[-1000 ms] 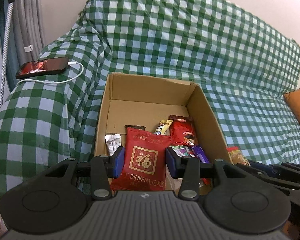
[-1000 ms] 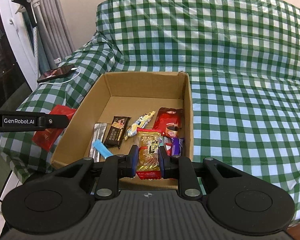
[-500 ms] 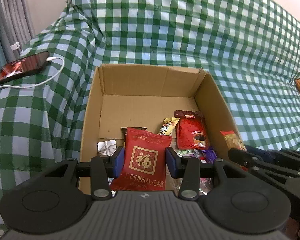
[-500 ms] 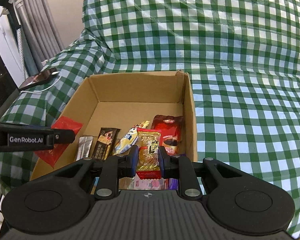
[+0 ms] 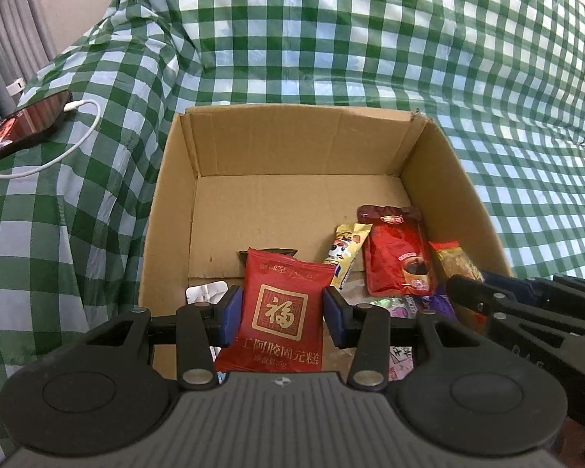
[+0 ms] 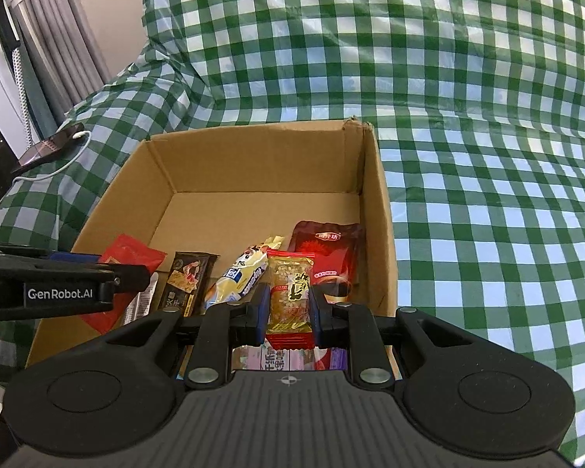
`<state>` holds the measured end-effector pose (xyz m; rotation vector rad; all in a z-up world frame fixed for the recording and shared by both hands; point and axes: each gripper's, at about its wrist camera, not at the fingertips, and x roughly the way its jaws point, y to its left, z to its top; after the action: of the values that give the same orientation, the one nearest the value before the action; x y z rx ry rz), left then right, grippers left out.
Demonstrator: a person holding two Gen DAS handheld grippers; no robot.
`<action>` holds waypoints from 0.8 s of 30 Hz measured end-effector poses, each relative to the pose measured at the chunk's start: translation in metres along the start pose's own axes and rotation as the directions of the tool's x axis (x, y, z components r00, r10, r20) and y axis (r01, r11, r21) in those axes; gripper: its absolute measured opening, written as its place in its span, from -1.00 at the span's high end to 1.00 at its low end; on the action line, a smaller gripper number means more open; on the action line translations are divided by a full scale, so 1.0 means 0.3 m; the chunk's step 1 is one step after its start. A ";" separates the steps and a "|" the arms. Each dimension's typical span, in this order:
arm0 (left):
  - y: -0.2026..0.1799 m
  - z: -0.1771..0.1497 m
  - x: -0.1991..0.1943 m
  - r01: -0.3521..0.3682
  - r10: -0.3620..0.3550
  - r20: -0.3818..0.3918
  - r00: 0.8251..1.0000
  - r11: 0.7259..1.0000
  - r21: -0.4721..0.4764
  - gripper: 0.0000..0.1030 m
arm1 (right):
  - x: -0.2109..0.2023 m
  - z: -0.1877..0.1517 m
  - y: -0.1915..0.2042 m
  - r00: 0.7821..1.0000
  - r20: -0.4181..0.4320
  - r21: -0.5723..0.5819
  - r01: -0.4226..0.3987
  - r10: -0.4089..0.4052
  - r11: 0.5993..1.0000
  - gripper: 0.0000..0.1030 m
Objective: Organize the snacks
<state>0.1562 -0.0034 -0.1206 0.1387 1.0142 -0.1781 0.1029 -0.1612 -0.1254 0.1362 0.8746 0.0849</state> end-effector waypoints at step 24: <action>0.062 -0.266 -0.266 -0.084 0.083 -0.016 0.996 0.995 -0.058 -0.99 | -0.297 -0.174 0.096 0.996 0.085 -0.038 0.026 -0.022 0.999 -0.99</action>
<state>0.0528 0.0372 -0.0937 0.1291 1.0240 -0.0711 0.0055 -0.1399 -0.0864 0.0918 0.7899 0.0732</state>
